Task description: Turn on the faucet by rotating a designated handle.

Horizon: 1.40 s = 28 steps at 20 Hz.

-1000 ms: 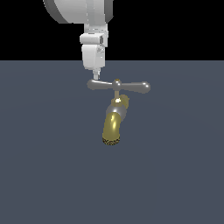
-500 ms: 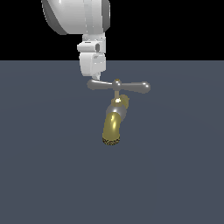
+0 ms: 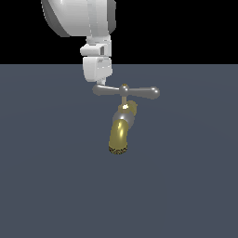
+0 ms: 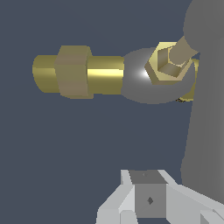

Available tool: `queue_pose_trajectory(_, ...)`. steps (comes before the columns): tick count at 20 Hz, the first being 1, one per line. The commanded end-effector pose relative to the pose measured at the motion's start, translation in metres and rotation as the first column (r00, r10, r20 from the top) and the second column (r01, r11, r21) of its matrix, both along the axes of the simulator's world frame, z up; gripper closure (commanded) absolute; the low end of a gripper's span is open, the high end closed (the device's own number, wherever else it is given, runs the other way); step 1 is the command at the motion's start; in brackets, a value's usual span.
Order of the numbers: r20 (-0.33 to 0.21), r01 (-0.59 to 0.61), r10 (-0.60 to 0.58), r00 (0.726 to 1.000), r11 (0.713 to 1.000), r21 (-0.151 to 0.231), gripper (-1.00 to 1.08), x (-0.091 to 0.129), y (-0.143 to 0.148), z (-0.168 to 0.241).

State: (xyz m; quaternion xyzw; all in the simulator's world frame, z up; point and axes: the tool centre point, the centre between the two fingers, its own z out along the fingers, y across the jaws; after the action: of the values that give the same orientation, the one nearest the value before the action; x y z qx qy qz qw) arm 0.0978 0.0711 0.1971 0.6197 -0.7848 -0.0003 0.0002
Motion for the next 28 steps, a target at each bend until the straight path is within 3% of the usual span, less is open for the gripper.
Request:
queue_pose_trajectory(1, 0.0, 0.0, 0.0, 1.0, 1.0, 0.0, 1.08, -0.006, 0.002, 0.0)
queue_pose_trajectory(28, 0.001, 0.001, -0.001, 1.0, 1.0, 0.0, 1.08, -0.076, 0.026, 0.0)
